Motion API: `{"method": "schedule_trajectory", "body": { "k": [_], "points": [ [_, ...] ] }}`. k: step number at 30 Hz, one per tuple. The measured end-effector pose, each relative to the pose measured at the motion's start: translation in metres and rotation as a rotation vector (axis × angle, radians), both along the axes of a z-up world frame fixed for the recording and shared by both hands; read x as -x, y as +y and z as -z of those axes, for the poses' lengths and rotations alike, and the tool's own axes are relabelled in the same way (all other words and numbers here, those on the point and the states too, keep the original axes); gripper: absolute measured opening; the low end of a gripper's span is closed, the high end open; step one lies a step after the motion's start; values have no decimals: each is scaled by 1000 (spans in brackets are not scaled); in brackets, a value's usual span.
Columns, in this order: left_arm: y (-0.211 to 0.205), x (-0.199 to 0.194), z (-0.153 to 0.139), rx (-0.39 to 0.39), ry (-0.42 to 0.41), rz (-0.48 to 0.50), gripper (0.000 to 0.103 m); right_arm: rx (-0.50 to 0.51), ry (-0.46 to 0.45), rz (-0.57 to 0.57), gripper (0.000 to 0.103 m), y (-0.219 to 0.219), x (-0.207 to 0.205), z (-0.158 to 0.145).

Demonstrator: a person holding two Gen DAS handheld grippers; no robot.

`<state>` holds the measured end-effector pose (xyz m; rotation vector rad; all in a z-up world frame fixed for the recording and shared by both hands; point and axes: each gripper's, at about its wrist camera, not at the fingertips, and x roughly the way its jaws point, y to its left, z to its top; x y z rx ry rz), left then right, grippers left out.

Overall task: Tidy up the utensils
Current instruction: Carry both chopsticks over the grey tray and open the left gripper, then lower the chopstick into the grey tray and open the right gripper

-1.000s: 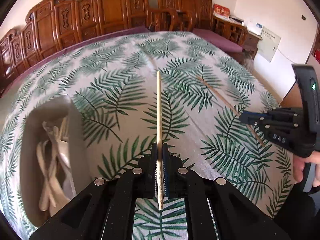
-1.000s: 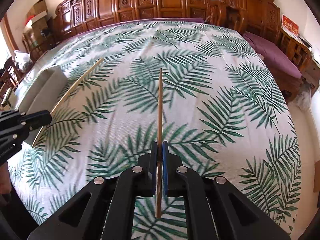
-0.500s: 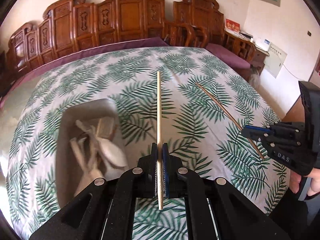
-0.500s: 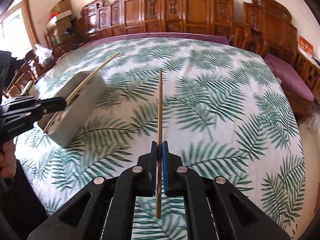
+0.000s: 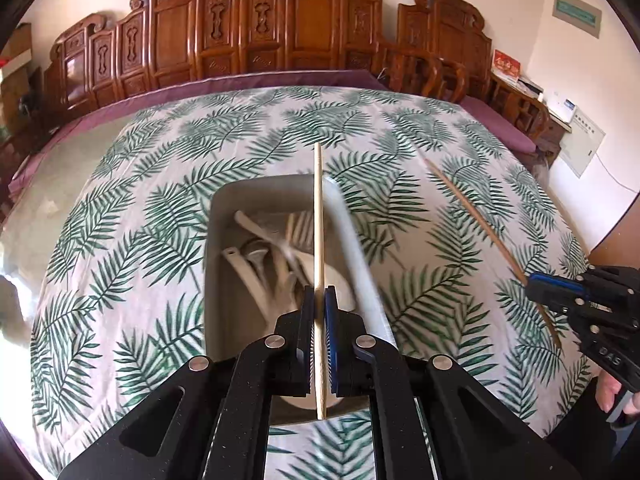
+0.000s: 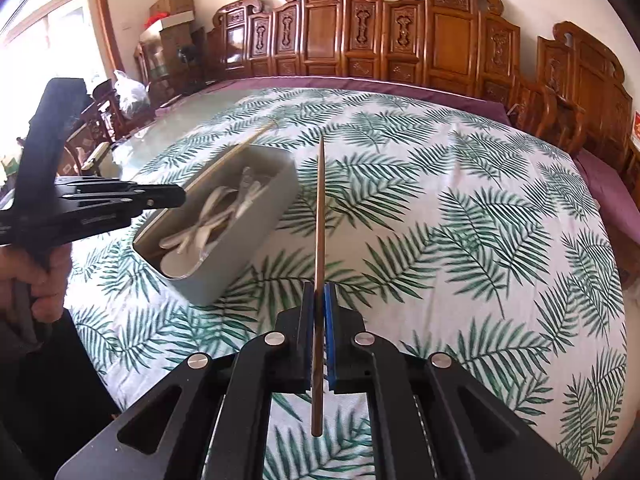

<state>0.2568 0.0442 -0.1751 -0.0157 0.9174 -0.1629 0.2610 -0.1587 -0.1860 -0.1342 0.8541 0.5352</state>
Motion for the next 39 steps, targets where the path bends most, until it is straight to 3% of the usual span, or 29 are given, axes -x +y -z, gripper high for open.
{"method": "schedule_trajectory", "body": {
  "k": [13, 24, 32, 39],
  "points": [
    [27, -16, 35, 27, 118, -29, 4, -7, -1, -40, 6, 36, -2, -5],
    [34, -16, 28, 36, 93, -46, 6, -30, 17, -60, 6, 70, -11, -4],
    [45, -10, 4, 32, 20, -67, 23, -43, 31, -75, 6, 91, -17, -2],
    [64, -9, -9, 23, -25, -115, 51, -51, 45, -88, 6, 108, -21, 1]
  ]
}}
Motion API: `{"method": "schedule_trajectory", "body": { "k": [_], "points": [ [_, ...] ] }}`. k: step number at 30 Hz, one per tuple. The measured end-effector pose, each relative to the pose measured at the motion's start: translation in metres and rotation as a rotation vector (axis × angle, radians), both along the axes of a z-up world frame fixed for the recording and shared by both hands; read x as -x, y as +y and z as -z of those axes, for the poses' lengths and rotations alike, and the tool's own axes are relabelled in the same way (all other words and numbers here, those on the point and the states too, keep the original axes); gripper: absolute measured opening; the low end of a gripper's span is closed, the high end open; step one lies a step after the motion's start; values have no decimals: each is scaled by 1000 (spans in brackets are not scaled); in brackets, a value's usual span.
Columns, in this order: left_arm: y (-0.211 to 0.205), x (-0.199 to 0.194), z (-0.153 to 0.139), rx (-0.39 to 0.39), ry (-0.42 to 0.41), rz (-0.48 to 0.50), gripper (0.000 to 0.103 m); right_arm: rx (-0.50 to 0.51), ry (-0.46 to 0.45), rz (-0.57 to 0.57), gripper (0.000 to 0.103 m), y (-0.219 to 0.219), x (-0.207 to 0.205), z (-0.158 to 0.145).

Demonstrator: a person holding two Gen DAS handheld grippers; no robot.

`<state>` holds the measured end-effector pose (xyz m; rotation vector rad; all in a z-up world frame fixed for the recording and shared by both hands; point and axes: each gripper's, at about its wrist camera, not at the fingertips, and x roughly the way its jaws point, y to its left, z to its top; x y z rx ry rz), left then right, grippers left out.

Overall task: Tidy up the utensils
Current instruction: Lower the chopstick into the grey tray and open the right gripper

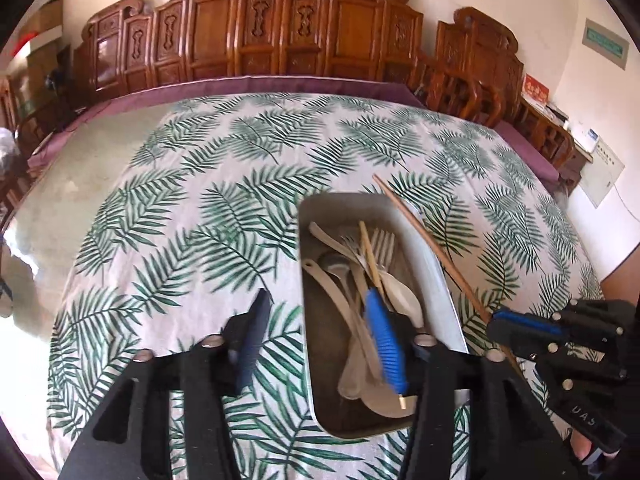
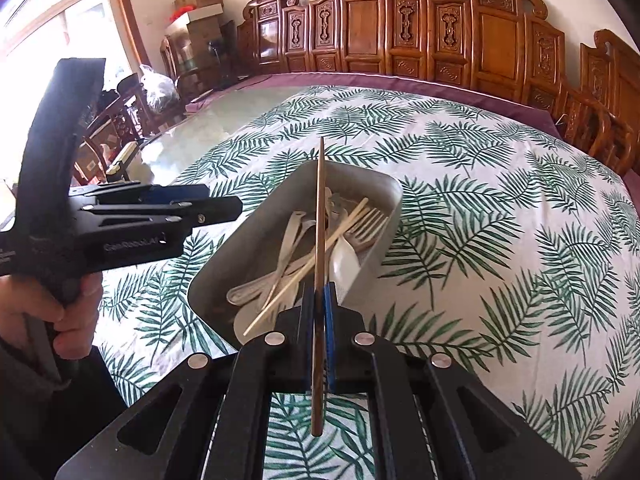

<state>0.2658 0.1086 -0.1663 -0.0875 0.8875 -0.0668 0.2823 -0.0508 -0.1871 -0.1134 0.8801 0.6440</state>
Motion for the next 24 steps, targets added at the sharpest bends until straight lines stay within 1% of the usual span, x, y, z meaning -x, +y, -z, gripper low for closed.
{"method": "schedule_trajectory", "body": {
  "k": [2, 3, 4, 5, 6, 8, 10, 14, 15, 16, 21, 24],
  "points": [
    [7, 0, -2, 6, -3, -16, 51, -3, 3, -2, 6, 4, -1, 1],
    [10, 0, -3, 8, -4, -26, 55, -5, 6, -3, 6, 6, -2, 2],
    [14, 0, -4, 8, -8, -37, 70, -10, 9, -3, 6, 7, -4, 2],
    [17, 1, -6, 6, -21, -47, 76, -15, 14, -1, 6, 8, -5, 3],
    [20, 2, -7, 3, -32, -57, 79, -21, 22, 3, 6, 10, -8, 5],
    [25, 2, -9, 1, -39, -70, 81, -31, 38, 7, 6, 15, -14, 8],
    [29, 2, -10, 0, -44, -85, 87, -37, 48, 10, 6, 19, -18, 11],
    [39, 2, -10, 4, -47, -119, 90, -41, 76, 20, 6, 28, -25, 21],
    [41, 2, -10, 9, -47, -124, 93, -39, 86, 24, 6, 29, -25, 25],
    [43, 2, -11, 14, -49, -129, 94, -37, 92, 24, 6, 30, -25, 27],
    [47, 3, -12, 17, -57, -145, 94, -19, 118, 38, 6, 35, -25, 41],
    [48, 4, -12, 12, -54, -145, 94, -36, 127, 44, 6, 37, -27, 43]
  ]
}}
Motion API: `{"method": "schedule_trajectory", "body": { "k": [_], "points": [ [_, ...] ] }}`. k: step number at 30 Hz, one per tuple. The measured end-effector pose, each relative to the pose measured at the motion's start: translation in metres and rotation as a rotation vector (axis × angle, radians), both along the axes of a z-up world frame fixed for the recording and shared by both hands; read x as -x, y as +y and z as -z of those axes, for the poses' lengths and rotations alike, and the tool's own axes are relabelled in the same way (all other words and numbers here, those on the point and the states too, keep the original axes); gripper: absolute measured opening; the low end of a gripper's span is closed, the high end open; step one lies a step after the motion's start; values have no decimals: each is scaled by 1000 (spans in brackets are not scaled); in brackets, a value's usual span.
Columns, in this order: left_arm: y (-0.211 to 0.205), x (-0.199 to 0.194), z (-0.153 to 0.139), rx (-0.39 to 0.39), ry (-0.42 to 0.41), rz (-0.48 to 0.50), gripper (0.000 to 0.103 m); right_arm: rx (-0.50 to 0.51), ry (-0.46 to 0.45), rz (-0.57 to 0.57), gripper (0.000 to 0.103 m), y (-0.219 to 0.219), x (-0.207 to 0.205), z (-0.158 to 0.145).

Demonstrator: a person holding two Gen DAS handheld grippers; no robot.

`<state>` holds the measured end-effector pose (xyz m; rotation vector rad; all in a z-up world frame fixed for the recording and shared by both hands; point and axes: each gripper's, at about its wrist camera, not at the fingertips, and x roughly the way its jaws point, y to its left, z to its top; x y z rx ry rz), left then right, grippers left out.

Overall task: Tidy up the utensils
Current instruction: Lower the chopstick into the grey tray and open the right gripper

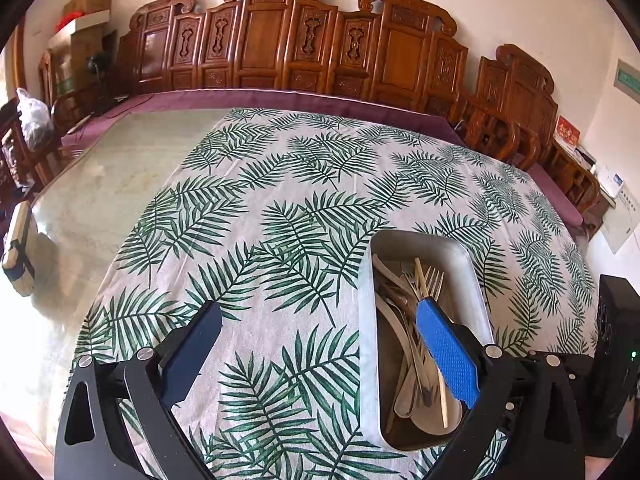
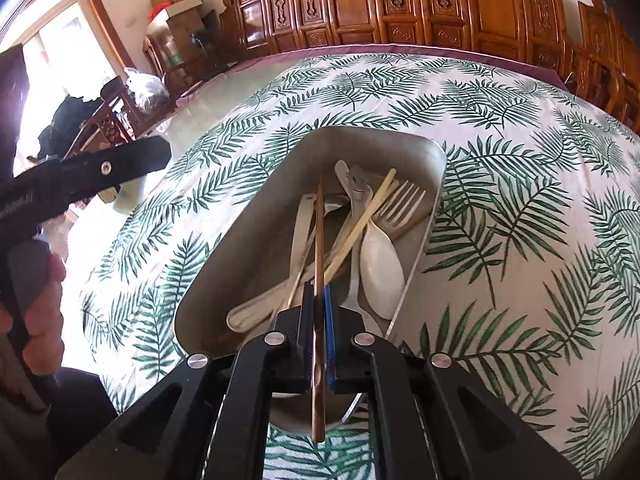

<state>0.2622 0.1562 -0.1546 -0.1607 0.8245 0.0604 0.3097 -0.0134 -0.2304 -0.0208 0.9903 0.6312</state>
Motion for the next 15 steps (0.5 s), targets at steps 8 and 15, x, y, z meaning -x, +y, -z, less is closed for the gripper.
{"method": "schedule_trajectory", "body": {
  "k": [8, 15],
  "points": [
    [0, -1, 3, -7, 12, -3, 94, -60, 19, -20, 9, 8, -3, -1],
    [-5, 0, 2, -25, 12, 3, 94, -64, -42, -31, 9, 4, 3, -15]
  ]
}}
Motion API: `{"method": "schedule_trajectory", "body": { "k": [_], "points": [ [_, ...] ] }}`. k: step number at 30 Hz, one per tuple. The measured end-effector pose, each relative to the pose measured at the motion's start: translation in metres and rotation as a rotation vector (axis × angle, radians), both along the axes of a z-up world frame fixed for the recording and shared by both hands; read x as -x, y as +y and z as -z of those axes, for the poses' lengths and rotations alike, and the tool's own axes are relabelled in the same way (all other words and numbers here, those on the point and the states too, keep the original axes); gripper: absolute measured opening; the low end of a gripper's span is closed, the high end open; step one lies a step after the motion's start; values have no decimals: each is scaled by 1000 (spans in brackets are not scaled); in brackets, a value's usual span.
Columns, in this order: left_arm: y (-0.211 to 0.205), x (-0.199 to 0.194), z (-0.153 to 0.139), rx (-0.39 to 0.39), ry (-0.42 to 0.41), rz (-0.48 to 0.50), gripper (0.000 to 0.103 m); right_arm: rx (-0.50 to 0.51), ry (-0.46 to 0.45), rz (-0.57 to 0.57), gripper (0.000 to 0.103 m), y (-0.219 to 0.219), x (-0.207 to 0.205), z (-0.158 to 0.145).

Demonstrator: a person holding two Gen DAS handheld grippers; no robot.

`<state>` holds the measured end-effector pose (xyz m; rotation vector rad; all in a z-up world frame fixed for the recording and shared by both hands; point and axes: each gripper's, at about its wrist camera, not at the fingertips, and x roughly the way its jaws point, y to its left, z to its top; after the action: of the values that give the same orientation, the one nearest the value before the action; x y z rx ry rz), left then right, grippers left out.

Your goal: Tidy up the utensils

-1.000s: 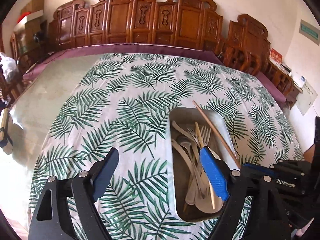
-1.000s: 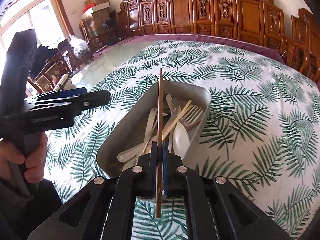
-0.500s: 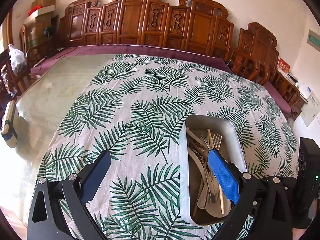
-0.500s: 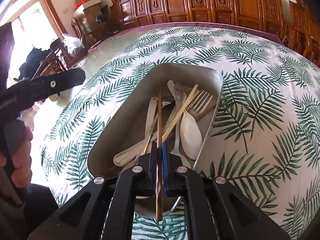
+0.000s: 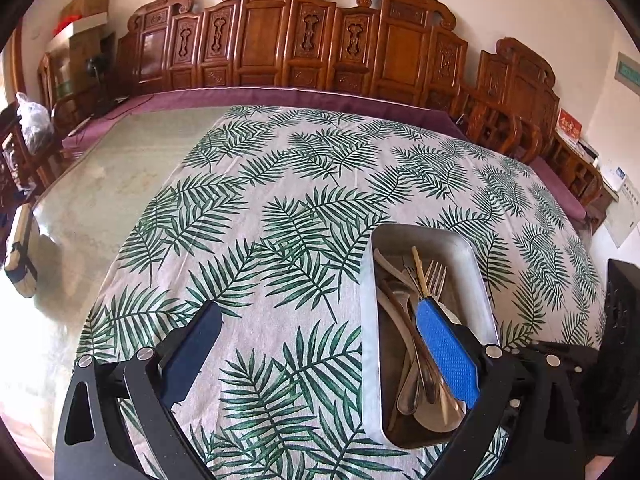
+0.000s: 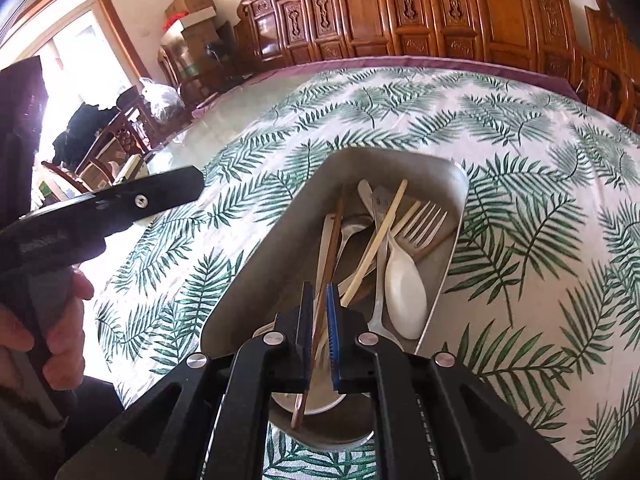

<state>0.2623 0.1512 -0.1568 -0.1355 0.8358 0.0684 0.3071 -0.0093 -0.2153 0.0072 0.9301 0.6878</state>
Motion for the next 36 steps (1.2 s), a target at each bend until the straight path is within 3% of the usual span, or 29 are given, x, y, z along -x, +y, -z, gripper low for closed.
{"method": "schedule_trajectory", "body": {
  "k": [5, 11, 14, 16, 19, 21, 36],
  "points": [
    [-10, 7, -5, -9, -9, 12, 95, -5, -45, 18, 9, -15, 10, -18],
    [-42, 27, -22, -37, -51, 52, 95, -6, -112, 81, 29, -50, 35, -47],
    [-57, 38, -31, -52, -66, 76, 95, 4, -143, 131, 51, -73, 50, -62],
    [-69, 48, -36, -62, -74, 91, 95, 17, -161, 165, 73, -87, 57, -69],
    [-83, 61, -42, -67, -73, 103, 95, 27, -181, 208, 91, -107, 70, -80],
    [-90, 69, -44, -65, -68, 108, 95, 33, -194, 233, 98, -119, 79, -86],
    [-129, 129, -75, -78, -76, 147, 95, 74, -257, 400, 100, -184, 147, -118]
  ]
}}
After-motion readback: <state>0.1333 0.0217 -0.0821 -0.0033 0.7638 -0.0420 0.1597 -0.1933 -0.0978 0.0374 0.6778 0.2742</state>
